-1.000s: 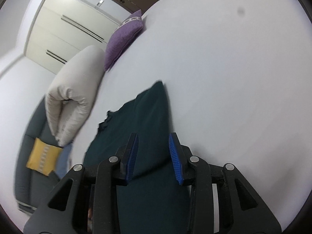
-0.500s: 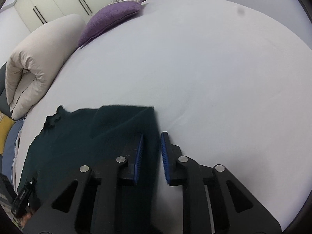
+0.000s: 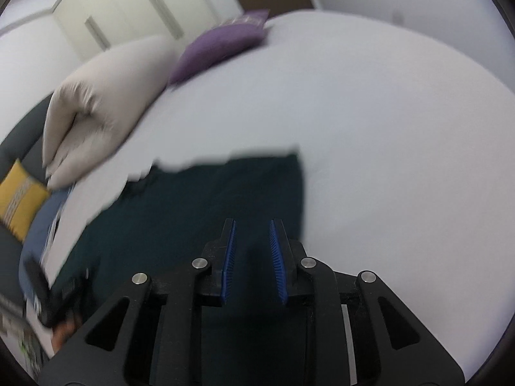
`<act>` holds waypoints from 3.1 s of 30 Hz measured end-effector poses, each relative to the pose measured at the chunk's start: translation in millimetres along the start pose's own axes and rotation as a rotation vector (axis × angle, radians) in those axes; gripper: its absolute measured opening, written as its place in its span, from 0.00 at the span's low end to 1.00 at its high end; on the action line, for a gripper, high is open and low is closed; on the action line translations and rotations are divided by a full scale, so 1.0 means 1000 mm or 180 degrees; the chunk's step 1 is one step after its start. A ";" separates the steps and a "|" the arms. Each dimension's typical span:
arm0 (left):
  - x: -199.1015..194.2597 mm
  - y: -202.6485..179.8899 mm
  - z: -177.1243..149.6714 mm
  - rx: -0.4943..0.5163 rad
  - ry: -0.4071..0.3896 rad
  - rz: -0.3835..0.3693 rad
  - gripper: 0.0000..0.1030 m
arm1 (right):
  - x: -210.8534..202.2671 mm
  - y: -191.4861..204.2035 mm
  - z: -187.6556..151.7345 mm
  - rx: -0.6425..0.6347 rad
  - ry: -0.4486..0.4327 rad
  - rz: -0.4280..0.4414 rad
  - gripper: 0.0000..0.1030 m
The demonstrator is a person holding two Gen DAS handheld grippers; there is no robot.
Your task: Fold small clothes
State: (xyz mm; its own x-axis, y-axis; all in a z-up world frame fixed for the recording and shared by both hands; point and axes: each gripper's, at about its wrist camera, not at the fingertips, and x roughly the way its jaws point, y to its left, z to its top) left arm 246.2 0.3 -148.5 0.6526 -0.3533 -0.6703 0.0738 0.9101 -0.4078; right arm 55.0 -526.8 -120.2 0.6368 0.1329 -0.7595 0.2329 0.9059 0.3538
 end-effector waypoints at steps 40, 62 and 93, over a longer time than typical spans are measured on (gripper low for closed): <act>-0.226 0.345 -0.052 -0.3600 -0.1400 0.0025 0.22 | -0.119 0.146 -0.152 -0.0292 0.0040 0.0832 0.50; -0.154 0.027 0.043 0.0199 -0.0673 0.0410 0.08 | -0.095 0.083 -0.154 0.0262 0.0030 0.0928 0.50; -0.125 -0.001 -0.057 0.0676 -0.0131 0.0264 0.73 | 0.089 0.236 -0.090 0.0019 0.1190 0.1324 0.51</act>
State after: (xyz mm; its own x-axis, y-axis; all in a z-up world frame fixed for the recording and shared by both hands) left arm 121.0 31.0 -99.6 0.6929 -0.2702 -0.6685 0.1729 0.9623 -0.2097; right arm 100.8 -265.3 -153.7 0.3720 0.6132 -0.6968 0.0224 0.7445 0.6672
